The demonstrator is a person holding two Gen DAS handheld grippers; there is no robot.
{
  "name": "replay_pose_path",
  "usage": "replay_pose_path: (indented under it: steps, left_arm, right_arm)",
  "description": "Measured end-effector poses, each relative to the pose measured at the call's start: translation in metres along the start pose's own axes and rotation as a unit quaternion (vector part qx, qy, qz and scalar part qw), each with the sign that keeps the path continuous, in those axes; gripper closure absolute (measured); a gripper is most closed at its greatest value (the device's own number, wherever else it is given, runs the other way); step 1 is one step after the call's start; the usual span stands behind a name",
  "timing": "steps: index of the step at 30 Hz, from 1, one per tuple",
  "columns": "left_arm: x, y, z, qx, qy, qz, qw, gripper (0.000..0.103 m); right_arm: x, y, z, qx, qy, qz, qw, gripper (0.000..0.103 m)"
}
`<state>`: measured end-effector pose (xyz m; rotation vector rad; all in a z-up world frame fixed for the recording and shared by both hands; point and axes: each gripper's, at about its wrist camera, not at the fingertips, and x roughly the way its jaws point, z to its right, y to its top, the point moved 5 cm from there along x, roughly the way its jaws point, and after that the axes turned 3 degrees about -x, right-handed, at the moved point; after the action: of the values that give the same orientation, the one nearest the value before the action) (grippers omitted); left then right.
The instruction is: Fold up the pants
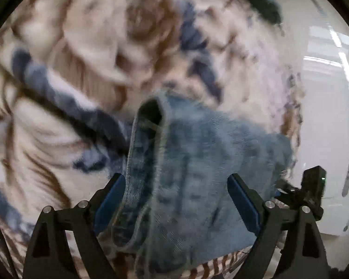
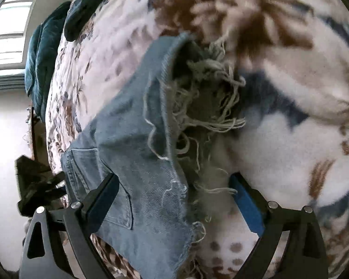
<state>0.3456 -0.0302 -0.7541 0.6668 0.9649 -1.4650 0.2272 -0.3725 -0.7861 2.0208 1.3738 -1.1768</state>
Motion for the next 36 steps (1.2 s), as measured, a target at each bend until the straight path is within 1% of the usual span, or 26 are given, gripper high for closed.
replay_pose_path:
  steps: [3, 7, 8, 9, 10, 11, 13, 14, 16, 17, 18, 19, 20, 21, 22, 24, 26, 29, 32, 34, 36]
  left_arm:
    - [0.013, 0.004, -0.008, -0.010, -0.012, -0.011, 0.9998, 0.014]
    - [0.012, 0.002, -0.008, -0.012, -0.024, -0.021, 0.9994, 0.014]
    - [0.012, 0.000, -0.002, -0.005, -0.034, -0.027, 0.9991, 0.014]
    - [0.013, -0.002, 0.004, 0.010, -0.036, -0.031, 0.9988, 0.014]
    - [0.013, -0.005, 0.008, 0.025, -0.037, -0.034, 0.9984, 0.014]
    - [0.016, -0.006, 0.010, 0.033, -0.035, -0.038, 0.9981, 0.014]
    - [0.024, -0.005, 0.007, 0.039, -0.035, -0.044, 0.9976, 0.014]
    - [0.029, -0.004, 0.006, 0.037, -0.036, -0.045, 0.9977, 0.016]
    - [0.027, -0.003, 0.011, 0.048, -0.034, -0.041, 0.9974, 0.026]
    - [0.024, -0.003, 0.016, 0.064, -0.027, -0.038, 0.9968, 0.042]
    - [0.020, -0.005, 0.020, 0.081, -0.015, -0.035, 0.9960, 0.054]
    - [0.018, -0.007, 0.021, 0.087, -0.009, -0.033, 0.9956, 0.059]
    - [0.014, -0.009, 0.022, 0.090, -0.006, -0.031, 0.9954, 0.065]
    - [0.013, -0.010, 0.022, 0.090, -0.001, -0.029, 0.9955, 0.068]
    - [0.011, -0.012, 0.024, 0.091, 0.003, -0.028, 0.9955, 0.070]
    - [0.003, -0.015, 0.030, 0.097, 0.009, -0.017, 0.9951, 0.073]
    - [-0.001, -0.018, 0.038, 0.100, 0.012, -0.009, 0.9948, 0.074]
    - [-0.017, -0.023, 0.046, 0.106, 0.009, 0.004, 0.9944, 0.076]
    - [-0.037, -0.026, 0.060, 0.115, 0.005, 0.026, 0.9930, 0.077]
    - [-0.049, -0.023, 0.067, 0.112, -0.004, 0.036, 0.9930, 0.077]
    - [-0.062, -0.018, 0.072, 0.102, -0.011, 0.044, 0.9938, 0.077]
  right_arm:
    - [0.008, 0.005, 0.006, 0.008, 0.034, -0.012, 0.999, 0.003]
    - [0.016, 0.010, 0.006, 0.002, 0.080, -0.047, 0.996, 0.003]
    - [0.017, 0.010, 0.004, -0.001, 0.090, -0.057, 0.994, 0.003]
    - [0.020, 0.009, 0.001, -0.004, 0.096, -0.066, 0.993, 0.003]
    - [0.024, 0.008, -0.004, -0.008, 0.112, -0.081, 0.990, 0.003]
    - [0.028, 0.007, -0.010, -0.011, 0.119, -0.089, 0.989, 0.003]
    - [0.040, 0.006, -0.015, -0.021, 0.117, -0.105, 0.987, 0.003]
    - [0.047, 0.007, -0.017, -0.020, 0.110, -0.106, 0.988, 0.004]
    - [0.054, 0.010, -0.014, -0.008, 0.107, -0.099, 0.989, 0.006]
    - [0.054, 0.012, -0.015, -0.006, 0.102, -0.094, 0.990, 0.011]
    - [0.054, 0.011, -0.018, -0.016, 0.090, -0.093, 0.991, 0.031]
    - [0.053, 0.009, -0.022, -0.037, 0.066, -0.089, 0.993, 0.062]
    - [0.052, 0.007, -0.024, -0.051, 0.047, -0.087, 0.994, 0.075]
    - [0.051, 0.004, -0.026, -0.048, 0.054, -0.086, 0.994, 0.083]
    - [0.050, 0.003, -0.027, -0.046, 0.055, -0.081, 0.994, 0.087]
    - [0.045, 0.001, -0.030, -0.049, 0.051, -0.067, 0.995, 0.090]
    - [0.038, 0.000, -0.034, -0.048, 0.049, -0.055, 0.996, 0.099]
    - [0.017, 0.004, -0.057, -0.059, 0.058, -0.027, 0.996, 0.099]
    - [0.001, 0.000, -0.079, -0.085, 0.054, -0.004, 0.995, 0.099]
    - [-0.010, 0.003, -0.093, -0.102, 0.052, 0.013, 0.993, 0.099]
    - [-0.021, 0.009, -0.103, -0.105, 0.062, 0.023, 0.992, 0.099]
